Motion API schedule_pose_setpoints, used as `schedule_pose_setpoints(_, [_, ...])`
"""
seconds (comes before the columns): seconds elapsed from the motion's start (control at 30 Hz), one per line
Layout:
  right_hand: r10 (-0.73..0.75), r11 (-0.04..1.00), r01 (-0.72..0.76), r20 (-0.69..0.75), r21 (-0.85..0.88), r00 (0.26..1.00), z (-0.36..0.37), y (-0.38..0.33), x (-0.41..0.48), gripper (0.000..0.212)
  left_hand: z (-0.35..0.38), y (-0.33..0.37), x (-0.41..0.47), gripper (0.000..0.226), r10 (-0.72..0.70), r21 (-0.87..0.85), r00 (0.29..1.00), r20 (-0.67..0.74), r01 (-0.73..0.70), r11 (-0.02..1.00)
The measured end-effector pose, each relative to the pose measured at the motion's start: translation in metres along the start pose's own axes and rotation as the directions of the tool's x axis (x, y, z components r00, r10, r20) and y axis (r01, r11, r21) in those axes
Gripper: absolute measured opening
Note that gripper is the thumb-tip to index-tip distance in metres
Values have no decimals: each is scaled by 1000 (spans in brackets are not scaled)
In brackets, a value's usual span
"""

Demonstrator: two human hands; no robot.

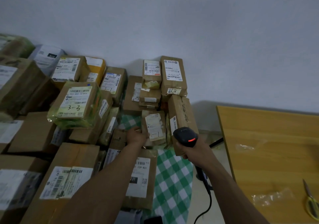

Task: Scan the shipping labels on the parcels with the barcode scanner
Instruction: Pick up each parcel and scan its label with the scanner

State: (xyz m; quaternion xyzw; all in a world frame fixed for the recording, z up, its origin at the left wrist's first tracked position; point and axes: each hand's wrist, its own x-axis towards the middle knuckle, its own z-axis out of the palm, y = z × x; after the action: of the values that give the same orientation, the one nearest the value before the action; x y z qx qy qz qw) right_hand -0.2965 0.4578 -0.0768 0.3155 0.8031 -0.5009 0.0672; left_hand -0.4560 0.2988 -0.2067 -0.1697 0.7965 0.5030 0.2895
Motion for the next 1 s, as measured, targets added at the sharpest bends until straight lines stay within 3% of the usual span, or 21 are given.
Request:
schedule_pose_setpoints(0.1, [-11,1000,11,15,18,1000,1,1,-2,11,-7,3,-2,32,-18,-56,998,-58,15,998])
schedule_pose_setpoints(0.17, [-1,999,0,21,33,1000,2,2,-2,15,-10,5,-4,28,21,-53,996,-83,-26,998])
schedule_pose_setpoints(0.23, [-1,999,0,28,36,1000,2,4,-1,18,-11,9,-11,28,47,10,999,-10,-46,999])
schedule_pose_setpoints(0.3, [-11,1000,10,37,29,999,2,4,0,16,-9,13,-16,49,13,91,994,113,-23,996])
schedule_pose_setpoints(0.43, [-36,999,36,37,12,999,2,2,-2,13,-3,16,-13,55,24,83,957,290,-50,995])
schedule_pose_setpoints(0.57, [-34,999,34,31,-9,999,-2,5,-2,15,-2,20,-18,82,5,-6,967,256,-3,1000])
schedule_pose_setpoints(0.73, [-10,1000,11,23,-12,1000,1,10,4,25,-5,23,-25,81,42,-85,970,239,-22,996])
schedule_pose_setpoints(1.0, [24,1000,-25,9,14,1000,6,16,2,35,-30,20,-71,69,284,-146,959,19,-278,949])
